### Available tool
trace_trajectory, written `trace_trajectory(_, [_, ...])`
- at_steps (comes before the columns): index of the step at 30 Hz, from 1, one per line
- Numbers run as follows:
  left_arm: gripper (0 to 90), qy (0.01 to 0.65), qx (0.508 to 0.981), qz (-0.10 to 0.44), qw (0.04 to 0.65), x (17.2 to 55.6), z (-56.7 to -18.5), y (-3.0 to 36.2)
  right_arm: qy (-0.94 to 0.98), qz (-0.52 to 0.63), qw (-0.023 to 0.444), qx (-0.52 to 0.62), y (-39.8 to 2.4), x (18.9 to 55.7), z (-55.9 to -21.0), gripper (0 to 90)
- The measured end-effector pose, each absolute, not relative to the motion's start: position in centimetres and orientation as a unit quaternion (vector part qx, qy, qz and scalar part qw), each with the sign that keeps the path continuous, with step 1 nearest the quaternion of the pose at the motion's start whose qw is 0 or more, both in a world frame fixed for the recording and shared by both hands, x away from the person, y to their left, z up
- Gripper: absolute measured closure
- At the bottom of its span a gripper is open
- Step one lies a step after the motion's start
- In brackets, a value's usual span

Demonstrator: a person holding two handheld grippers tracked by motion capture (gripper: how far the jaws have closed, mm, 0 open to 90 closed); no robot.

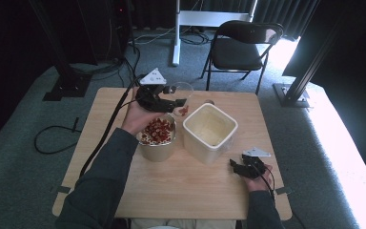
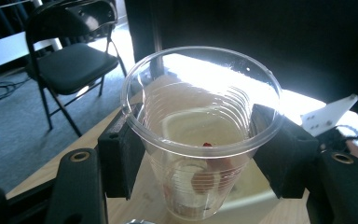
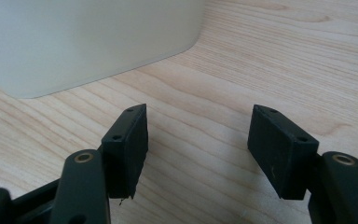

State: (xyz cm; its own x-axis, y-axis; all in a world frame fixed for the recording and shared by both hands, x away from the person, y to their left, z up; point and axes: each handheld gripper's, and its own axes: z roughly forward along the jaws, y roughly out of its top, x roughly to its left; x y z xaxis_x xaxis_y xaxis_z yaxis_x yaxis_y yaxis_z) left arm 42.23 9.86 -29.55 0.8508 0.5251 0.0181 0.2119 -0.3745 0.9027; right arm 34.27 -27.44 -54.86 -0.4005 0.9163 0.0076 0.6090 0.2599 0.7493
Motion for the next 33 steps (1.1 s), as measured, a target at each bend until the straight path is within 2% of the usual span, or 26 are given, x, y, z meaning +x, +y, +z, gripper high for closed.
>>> trace_trajectory(28, [35.0, 0.222, 0.807, 0.114, 0.535, 42.8, -33.2, 4.7, 0.763, 0.346, 0.222, 0.499, -27.4, 34.3, -54.9, 37.2])
trace_trajectory(30, [32.4, 0.224, 0.805, 0.109, 0.539, 42.9, -33.5, 4.4, 0.763, 0.346, 0.221, 0.499, -27.4, 34.3, -54.9, 37.2])
trace_trajectory(33, [22.5, 0.224, 0.803, 0.107, 0.542, 43.1, -34.1, 3.9, 0.763, 0.346, 0.222, 0.498, -27.5, 34.3, -54.9, 37.2])
